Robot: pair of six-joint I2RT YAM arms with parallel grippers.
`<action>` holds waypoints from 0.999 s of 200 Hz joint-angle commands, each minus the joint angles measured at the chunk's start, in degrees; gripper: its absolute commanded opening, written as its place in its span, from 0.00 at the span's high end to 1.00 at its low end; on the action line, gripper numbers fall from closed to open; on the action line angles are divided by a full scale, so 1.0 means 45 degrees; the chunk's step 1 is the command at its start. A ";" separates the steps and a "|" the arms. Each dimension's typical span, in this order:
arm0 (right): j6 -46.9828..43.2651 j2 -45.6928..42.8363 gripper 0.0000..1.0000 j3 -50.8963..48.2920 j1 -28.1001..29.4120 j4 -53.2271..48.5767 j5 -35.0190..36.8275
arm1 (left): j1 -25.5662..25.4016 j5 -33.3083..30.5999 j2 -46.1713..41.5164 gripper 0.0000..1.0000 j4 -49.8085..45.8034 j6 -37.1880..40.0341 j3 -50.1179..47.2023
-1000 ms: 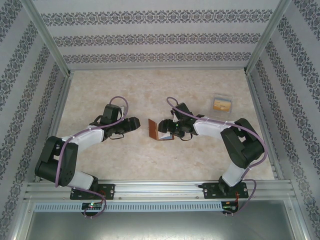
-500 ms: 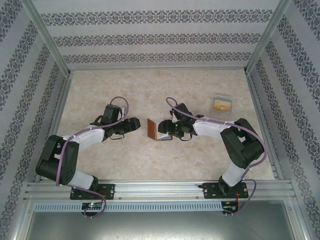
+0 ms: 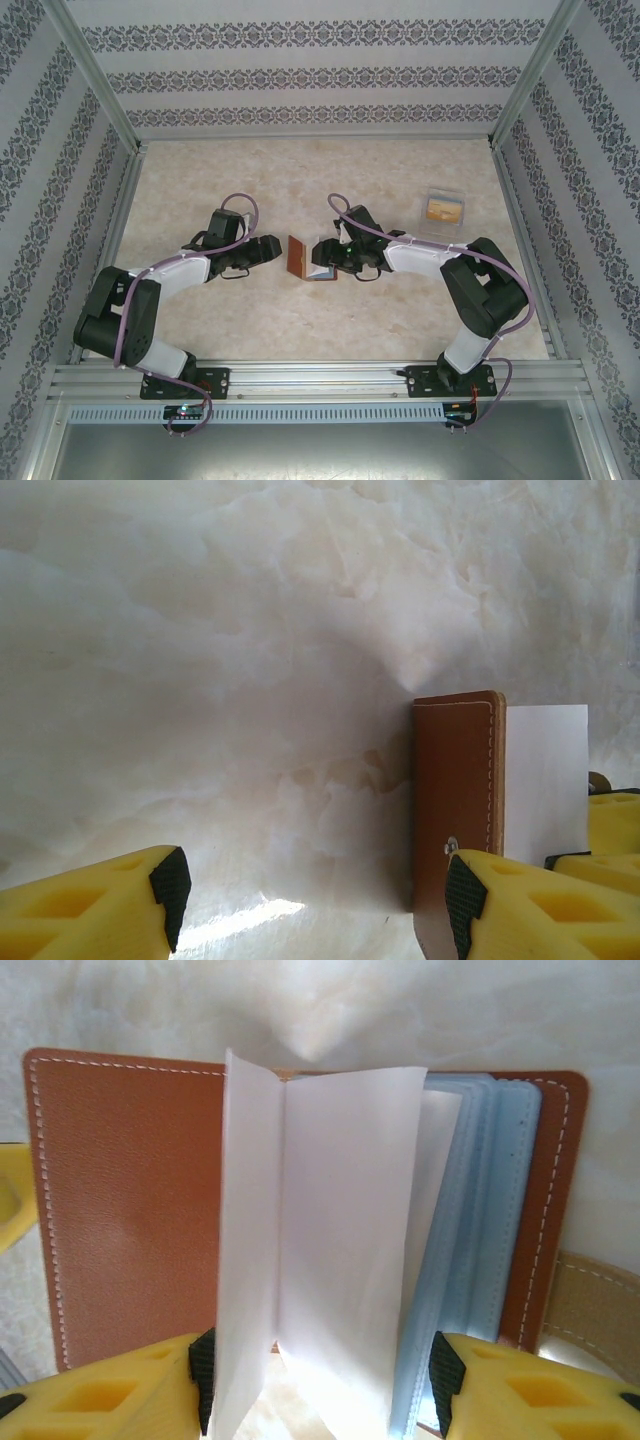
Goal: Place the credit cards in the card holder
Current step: Open the card holder at the center of the table.
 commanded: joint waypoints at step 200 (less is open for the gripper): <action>0.1181 0.1594 0.35 0.0417 0.1296 0.4570 -0.1716 | 0.0602 0.0829 0.0378 0.50 0.2320 -0.1056 -0.1008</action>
